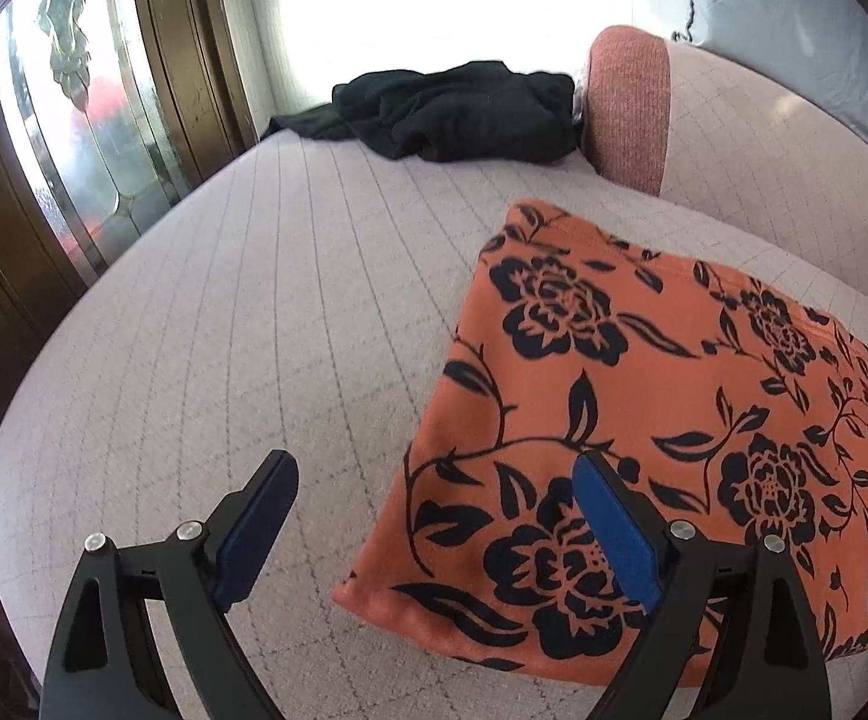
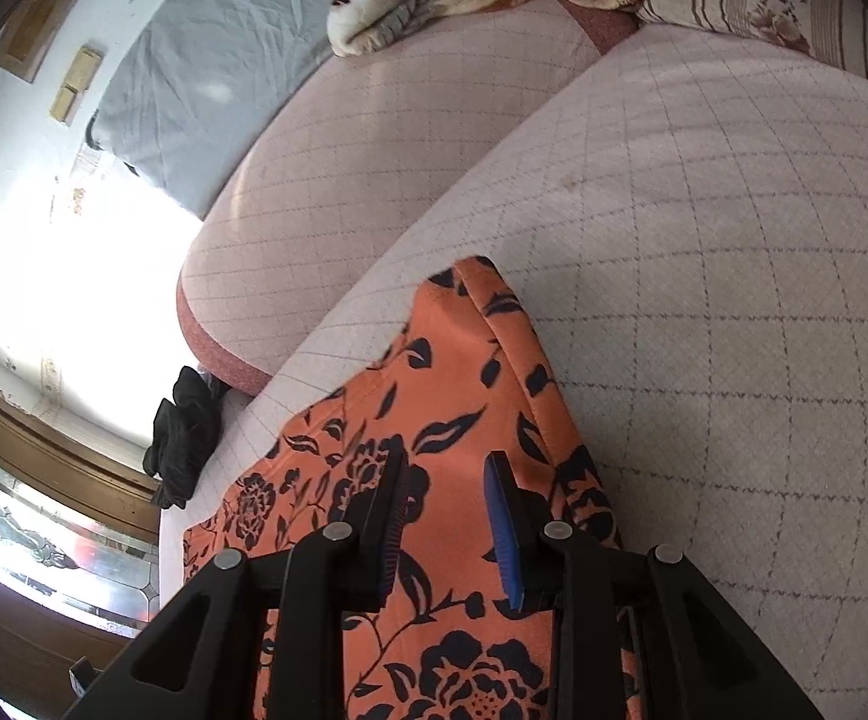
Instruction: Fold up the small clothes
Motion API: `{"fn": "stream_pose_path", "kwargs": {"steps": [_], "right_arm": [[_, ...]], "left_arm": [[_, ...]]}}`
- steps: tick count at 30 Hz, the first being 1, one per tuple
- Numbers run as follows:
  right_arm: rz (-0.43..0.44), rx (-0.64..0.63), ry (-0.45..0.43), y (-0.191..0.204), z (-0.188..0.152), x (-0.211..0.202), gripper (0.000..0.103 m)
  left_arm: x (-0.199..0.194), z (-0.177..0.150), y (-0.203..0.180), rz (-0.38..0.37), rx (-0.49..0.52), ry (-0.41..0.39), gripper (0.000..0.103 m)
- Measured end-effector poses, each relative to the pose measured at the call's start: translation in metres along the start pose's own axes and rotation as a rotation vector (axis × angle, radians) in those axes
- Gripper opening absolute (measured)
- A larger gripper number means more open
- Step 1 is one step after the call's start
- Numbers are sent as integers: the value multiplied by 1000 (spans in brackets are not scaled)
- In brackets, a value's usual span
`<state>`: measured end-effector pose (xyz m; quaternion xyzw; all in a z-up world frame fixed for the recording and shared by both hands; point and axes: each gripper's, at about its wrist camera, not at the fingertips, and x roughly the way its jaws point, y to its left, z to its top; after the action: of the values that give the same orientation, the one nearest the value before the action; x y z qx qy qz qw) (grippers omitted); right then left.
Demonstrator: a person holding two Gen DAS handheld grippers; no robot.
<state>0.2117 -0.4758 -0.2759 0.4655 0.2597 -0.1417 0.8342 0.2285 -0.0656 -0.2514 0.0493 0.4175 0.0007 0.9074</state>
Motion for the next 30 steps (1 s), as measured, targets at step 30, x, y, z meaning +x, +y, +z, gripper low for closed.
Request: {"fn": "stream_pose_path", "kwargs": {"steps": [30], "right_arm": [[-71, -82, 73, 11, -30, -5, 32]], "left_arm": [[23, -21, -8, 27, 18, 65, 94]]}}
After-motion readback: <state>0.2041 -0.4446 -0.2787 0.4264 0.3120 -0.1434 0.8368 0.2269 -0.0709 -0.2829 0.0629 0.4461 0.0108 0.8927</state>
